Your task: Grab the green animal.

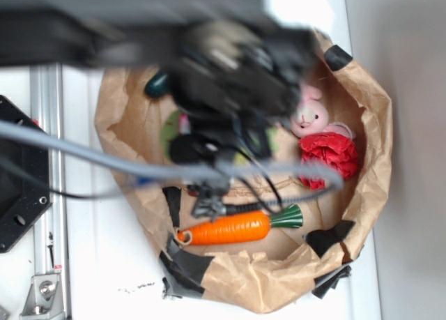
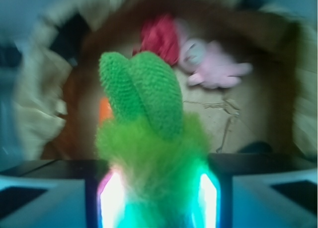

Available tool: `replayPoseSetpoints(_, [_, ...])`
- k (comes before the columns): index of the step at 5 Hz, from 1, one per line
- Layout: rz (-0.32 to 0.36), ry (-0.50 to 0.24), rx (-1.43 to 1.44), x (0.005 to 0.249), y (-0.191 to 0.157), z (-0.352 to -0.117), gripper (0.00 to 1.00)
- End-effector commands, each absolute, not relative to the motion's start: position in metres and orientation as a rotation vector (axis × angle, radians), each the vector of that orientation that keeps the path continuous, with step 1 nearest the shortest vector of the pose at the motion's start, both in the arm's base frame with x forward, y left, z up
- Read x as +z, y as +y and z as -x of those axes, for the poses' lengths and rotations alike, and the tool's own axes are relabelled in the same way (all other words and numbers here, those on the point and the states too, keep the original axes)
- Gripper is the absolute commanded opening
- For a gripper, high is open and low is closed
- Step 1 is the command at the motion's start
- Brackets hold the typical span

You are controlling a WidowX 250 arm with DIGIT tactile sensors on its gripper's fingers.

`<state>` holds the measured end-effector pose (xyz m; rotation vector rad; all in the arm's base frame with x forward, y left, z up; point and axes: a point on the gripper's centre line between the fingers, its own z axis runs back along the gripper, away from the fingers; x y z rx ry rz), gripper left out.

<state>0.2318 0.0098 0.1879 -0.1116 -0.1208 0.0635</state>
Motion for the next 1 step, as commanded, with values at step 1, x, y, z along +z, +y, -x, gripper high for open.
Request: replayPoseSetpoints(1, [0.078, -0.291, 0.227, 0.1982, 0.0323, -0.2178, 0.0])
